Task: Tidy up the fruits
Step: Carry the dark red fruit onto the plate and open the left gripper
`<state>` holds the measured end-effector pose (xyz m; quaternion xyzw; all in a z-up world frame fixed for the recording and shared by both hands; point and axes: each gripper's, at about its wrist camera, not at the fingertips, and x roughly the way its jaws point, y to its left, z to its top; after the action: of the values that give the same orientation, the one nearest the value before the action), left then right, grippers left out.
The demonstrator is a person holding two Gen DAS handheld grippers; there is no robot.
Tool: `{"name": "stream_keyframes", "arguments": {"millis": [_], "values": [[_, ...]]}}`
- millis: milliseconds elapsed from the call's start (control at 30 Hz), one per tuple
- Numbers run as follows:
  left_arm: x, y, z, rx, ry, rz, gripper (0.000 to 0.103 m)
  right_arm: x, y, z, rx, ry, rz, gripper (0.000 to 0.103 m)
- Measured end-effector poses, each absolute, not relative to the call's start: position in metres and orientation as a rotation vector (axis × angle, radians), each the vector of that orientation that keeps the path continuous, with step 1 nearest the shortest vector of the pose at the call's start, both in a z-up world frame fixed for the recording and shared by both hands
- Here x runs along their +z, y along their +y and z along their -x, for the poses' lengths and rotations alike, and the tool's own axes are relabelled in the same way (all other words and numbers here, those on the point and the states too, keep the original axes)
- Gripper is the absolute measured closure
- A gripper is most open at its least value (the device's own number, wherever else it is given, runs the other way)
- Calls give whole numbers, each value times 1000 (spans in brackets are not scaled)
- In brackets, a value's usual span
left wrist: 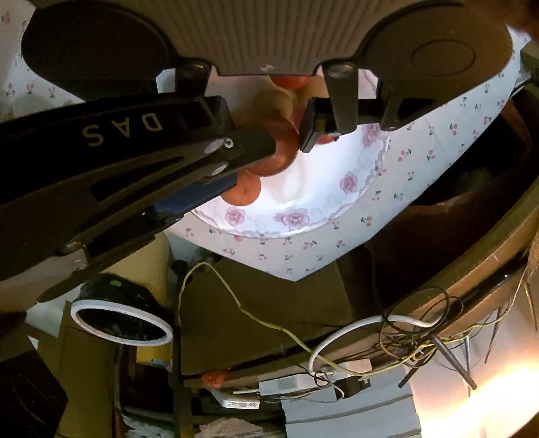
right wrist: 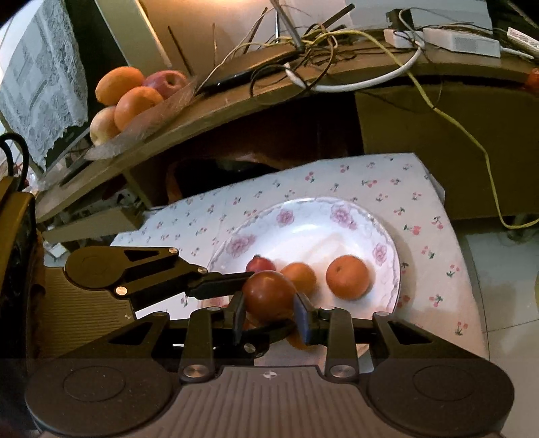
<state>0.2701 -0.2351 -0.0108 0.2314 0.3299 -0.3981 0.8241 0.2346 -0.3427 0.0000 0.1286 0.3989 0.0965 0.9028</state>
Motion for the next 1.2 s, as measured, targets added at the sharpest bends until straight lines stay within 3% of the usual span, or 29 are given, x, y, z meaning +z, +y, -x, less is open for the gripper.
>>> {"name": "stream_keyframes", "arguments": {"millis": [1200], "values": [[-7, -234, -280, -801, 711, -452, 47, 2, -370, -235, 42, 758, -337, 61]]}}
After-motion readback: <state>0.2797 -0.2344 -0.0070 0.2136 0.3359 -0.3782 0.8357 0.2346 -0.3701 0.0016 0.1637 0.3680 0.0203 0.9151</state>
